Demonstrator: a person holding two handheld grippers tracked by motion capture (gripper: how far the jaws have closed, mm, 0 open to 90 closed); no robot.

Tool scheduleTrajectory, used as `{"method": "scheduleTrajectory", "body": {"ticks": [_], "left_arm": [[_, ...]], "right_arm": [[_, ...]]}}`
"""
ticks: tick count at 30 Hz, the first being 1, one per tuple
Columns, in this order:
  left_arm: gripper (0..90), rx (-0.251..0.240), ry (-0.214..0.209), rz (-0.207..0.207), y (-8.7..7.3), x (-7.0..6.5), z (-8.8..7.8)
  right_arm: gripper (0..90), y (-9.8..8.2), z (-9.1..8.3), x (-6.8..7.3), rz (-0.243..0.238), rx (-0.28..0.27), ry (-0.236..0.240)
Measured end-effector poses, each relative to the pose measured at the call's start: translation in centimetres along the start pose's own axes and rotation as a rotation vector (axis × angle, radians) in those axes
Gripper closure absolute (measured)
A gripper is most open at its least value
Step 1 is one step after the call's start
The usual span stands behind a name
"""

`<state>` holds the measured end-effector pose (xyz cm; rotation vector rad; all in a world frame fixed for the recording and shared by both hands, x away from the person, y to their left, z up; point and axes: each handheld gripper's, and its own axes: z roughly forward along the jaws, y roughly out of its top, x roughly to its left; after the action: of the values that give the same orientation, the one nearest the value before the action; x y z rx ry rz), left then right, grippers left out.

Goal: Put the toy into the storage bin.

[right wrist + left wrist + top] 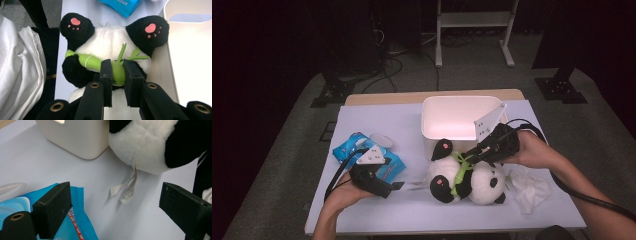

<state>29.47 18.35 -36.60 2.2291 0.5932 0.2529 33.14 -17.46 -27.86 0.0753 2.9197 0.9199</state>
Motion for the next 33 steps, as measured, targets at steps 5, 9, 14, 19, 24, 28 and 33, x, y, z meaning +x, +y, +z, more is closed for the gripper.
{"method": "scheduleTrajectory", "body": {"ticks": [5, 9, 14, 19, 24, 28, 33], "left_arm": [[9.7, -0.007, -0.002, -0.006, 0.0, 0.0, 0.1], [9.7, -0.004, -0.004, 0.000, 0.2, 0.0, 0.1], [9.7, -0.009, -0.001, -0.003, 0.2, 0.0, 0.0], [9.7, -0.009, -0.001, -0.008, 0.1, 0.2, 0.0], [9.7, -0.014, 0.000, -0.017, 0.1, 0.3, -0.1], [9.7, -0.021, 0.001, -0.020, 0.0, 0.4, -0.2], [9.7, -0.026, 0.001, -0.033, -0.2, 0.7, -0.3]], "right_arm": [[78.0, 0.8, -1.2, 0.3, -0.020, 0.009, -0.016], [78.1, 1.4, -2.6, 0.6, -0.022, 0.018, -0.034], [78.1, 2.1, -4.3, 0.9, -0.019, 0.016, -0.055], [78.1, 2.9, -5.6, 0.9, -0.025, 0.014, -0.075], [78.1, 4.0, -6.8, 0.7, -0.036, 0.005, -0.087], [78.1, 4.6, -7.4, 0.6, -0.043, 0.007, -0.097], [78.1, 5.5, -8.6, 0.1, -0.047, -0.005, -0.112]]}}
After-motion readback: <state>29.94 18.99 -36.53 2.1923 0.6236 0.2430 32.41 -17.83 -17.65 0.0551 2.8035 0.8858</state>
